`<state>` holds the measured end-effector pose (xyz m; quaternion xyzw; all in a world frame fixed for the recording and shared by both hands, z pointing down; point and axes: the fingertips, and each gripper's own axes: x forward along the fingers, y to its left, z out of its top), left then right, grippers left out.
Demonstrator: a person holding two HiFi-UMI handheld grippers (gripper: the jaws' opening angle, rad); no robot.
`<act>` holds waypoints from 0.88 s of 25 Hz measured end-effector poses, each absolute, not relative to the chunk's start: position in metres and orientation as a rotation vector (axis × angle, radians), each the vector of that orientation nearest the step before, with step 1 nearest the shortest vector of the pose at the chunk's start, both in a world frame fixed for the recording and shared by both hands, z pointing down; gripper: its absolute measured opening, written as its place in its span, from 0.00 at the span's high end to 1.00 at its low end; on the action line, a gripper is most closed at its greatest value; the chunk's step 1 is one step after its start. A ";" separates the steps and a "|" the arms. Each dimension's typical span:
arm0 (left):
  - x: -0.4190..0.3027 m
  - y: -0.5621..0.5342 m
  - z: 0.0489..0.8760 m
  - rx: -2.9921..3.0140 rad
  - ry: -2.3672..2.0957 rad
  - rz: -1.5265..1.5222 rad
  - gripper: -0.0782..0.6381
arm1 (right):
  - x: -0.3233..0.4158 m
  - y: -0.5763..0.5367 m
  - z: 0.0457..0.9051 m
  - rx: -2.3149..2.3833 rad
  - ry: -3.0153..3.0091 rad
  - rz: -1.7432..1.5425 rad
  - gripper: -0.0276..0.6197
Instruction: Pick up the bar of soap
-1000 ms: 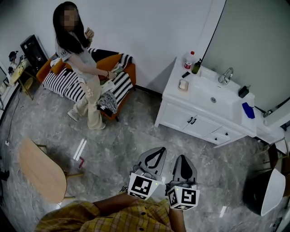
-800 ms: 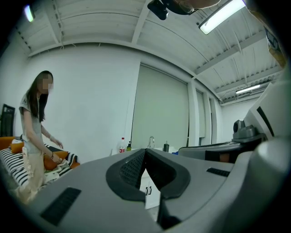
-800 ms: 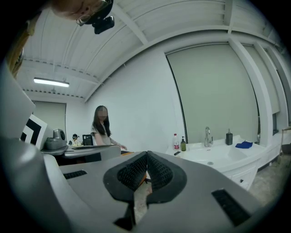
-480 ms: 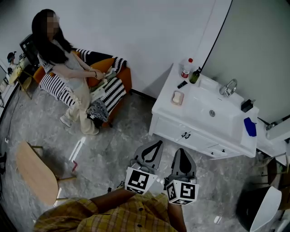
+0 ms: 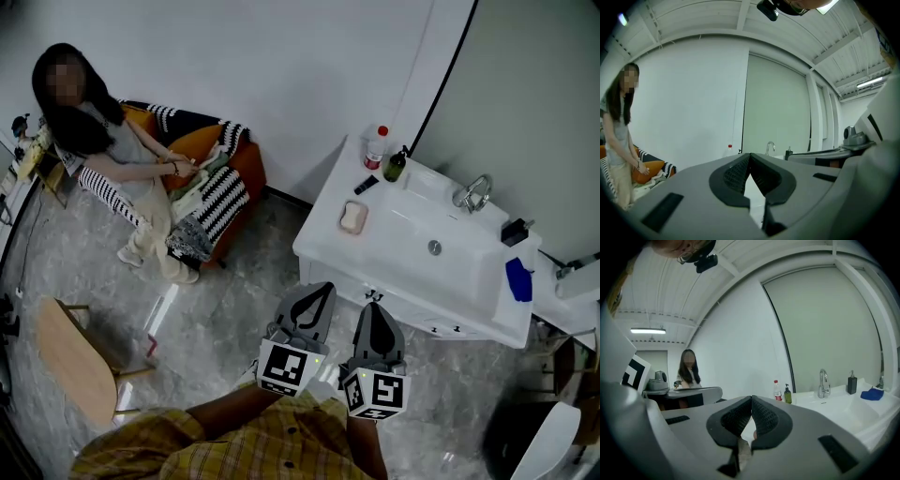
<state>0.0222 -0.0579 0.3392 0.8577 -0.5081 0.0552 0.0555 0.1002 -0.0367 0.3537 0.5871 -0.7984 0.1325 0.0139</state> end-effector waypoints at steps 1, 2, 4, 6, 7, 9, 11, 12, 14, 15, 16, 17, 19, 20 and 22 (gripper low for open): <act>0.025 -0.064 0.341 2.598 -1.542 0.175 0.87 | 0.102 -0.042 0.356 1.824 -2.487 0.423 0.93; 0.027 -0.070 0.343 2.594 -1.540 0.180 0.87 | 0.104 -0.049 0.358 1.820 -2.487 0.433 0.93; 0.032 -0.084 0.346 2.589 -1.537 0.193 0.87 | 0.107 -0.062 0.362 1.818 -2.486 0.454 0.93; 0.035 -0.097 0.351 2.585 -1.531 0.213 0.87 | 0.110 -0.074 0.368 1.819 -2.478 0.477 0.93; 0.036 -0.103 0.355 2.582 -1.525 0.221 0.87 | 0.111 -0.080 0.371 1.818 -2.473 0.486 0.93; 0.038 -0.119 0.362 2.580 -1.504 0.226 0.87 | 0.115 -0.094 0.377 1.820 -2.464 0.507 0.93; 0.039 -0.137 0.368 2.578 -1.482 0.221 0.87 | 0.118 -0.111 0.381 1.830 -2.446 0.517 0.93; 0.038 -0.148 0.371 2.573 -1.477 0.222 0.87 | 0.118 -0.121 0.383 1.834 -2.434 0.512 0.93; 0.035 -0.172 0.377 2.563 -1.468 0.231 0.87 | 0.117 -0.143 0.387 1.836 -2.409 0.502 0.93; 0.034 -0.184 0.380 2.560 -1.459 0.237 0.87 | 0.117 -0.155 0.389 1.837 -2.397 0.501 0.93; 0.035 -0.196 0.382 2.558 -1.450 0.243 0.87 | 0.117 -0.167 0.390 1.840 -2.386 0.501 0.93; 0.035 -0.207 0.385 2.557 -1.441 0.248 0.87 | 0.117 -0.178 0.392 1.843 -2.376 0.502 0.93; 0.034 -0.230 0.391 2.550 -1.428 0.257 0.87 | 0.116 -0.201 0.395 1.849 -2.361 0.506 0.93; 0.032 -0.241 0.393 2.545 -1.423 0.261 0.87 | 0.114 -0.213 0.396 1.852 -2.354 0.508 0.93; 0.028 -0.261 0.397 2.536 -1.418 0.266 0.87 | 0.110 -0.234 0.399 1.853 -2.343 0.507 0.93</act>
